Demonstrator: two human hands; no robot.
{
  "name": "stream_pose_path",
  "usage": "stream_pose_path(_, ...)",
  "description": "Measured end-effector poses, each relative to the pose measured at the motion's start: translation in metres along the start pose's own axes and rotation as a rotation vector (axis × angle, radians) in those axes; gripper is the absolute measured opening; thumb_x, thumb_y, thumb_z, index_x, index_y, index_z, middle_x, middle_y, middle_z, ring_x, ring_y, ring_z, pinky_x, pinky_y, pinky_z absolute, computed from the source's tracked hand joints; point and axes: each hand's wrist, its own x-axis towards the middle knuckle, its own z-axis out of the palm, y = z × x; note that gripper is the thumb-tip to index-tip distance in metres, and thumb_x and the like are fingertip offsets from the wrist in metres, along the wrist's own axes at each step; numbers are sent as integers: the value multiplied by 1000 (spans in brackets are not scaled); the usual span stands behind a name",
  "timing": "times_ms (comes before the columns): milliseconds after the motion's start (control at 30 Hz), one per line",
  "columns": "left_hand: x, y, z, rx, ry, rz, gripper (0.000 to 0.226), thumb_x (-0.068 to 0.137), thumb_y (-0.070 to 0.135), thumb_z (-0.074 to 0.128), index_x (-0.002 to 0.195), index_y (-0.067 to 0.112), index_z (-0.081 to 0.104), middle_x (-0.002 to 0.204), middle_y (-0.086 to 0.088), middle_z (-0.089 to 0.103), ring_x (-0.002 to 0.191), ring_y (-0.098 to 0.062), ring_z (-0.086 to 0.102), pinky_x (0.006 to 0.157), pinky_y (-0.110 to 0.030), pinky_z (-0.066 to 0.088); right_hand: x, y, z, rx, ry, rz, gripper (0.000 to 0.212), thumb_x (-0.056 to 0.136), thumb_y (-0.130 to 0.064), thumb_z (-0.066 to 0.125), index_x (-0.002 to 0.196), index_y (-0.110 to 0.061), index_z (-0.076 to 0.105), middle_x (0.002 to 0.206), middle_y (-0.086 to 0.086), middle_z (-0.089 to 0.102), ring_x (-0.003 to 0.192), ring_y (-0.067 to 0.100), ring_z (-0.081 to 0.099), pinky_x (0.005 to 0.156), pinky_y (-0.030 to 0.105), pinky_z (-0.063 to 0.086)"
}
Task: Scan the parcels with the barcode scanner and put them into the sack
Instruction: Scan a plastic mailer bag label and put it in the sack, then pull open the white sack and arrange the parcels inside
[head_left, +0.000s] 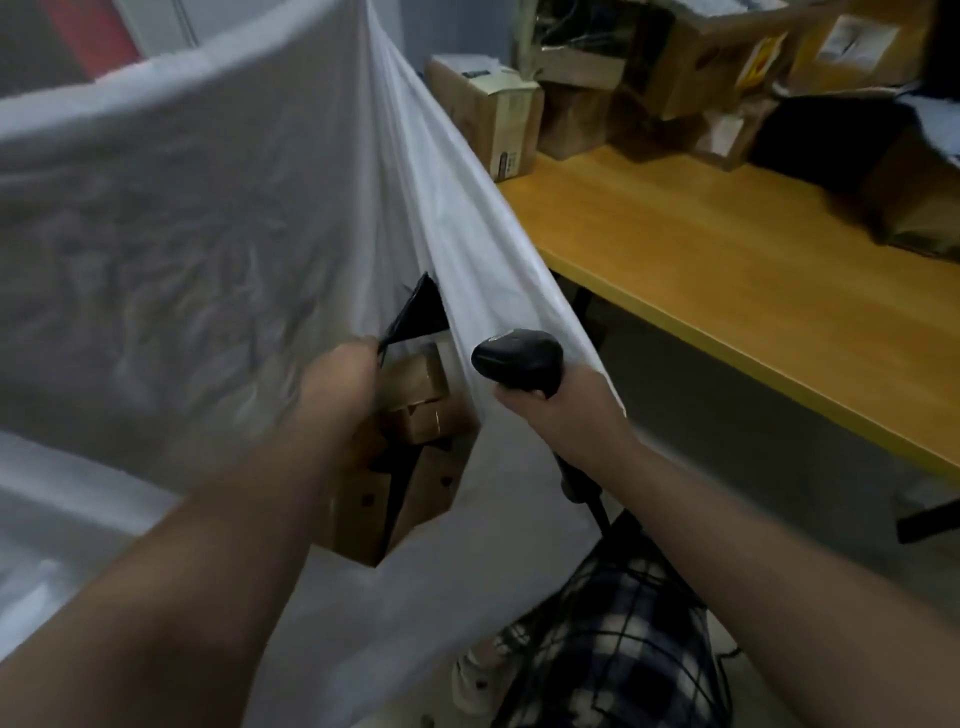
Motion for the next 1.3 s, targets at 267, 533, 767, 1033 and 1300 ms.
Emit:
stream_pose_path(267,11,15,35,76,-139,82,29,101,21,44,120,1,53,119,-20,57,110,-35,54,87,-38,45,12,26,5,53,-1,52,45,83,-35,72,53,-22,41,50,-5,44,52,13,46,55,29,33)
stream_pose_path(533,-28,116,-35,-31,186,451,28,99,28,44,115,8,55,108,-11,62,102,-30,54,77,-42,46,-11,28,-61,261,219,38,40,80,-25,74,49,-23,48,52,-1,53,54,10,56,56,31,47)
stream_pose_path(767,-85,233,-80,-81,289,757,35,99,35,43,124,13,54,115,-7,61,109,-28,51,81,-39,45,-62,55,-155,325,491,74,48,84,-27,72,51,-19,38,47,-7,40,46,6,41,51,26,30)
stream_pose_path(1033,-106,345,-79,-158,101,903,37,98,37,47,128,15,51,123,-6,58,115,-26,50,89,-36,46,-117,114,-257,542,718,239,26,84,-29,72,69,-12,58,64,2,54,63,19,53,64,31,40)
stream_pose_path(1300,-58,453,-92,-250,166,871,60,92,38,59,143,17,35,140,-8,35,128,-29,35,103,-39,35,-107,143,-305,971,546,387,31,85,-32,67,78,-3,63,57,9,54,45,19,52,46,26,45)
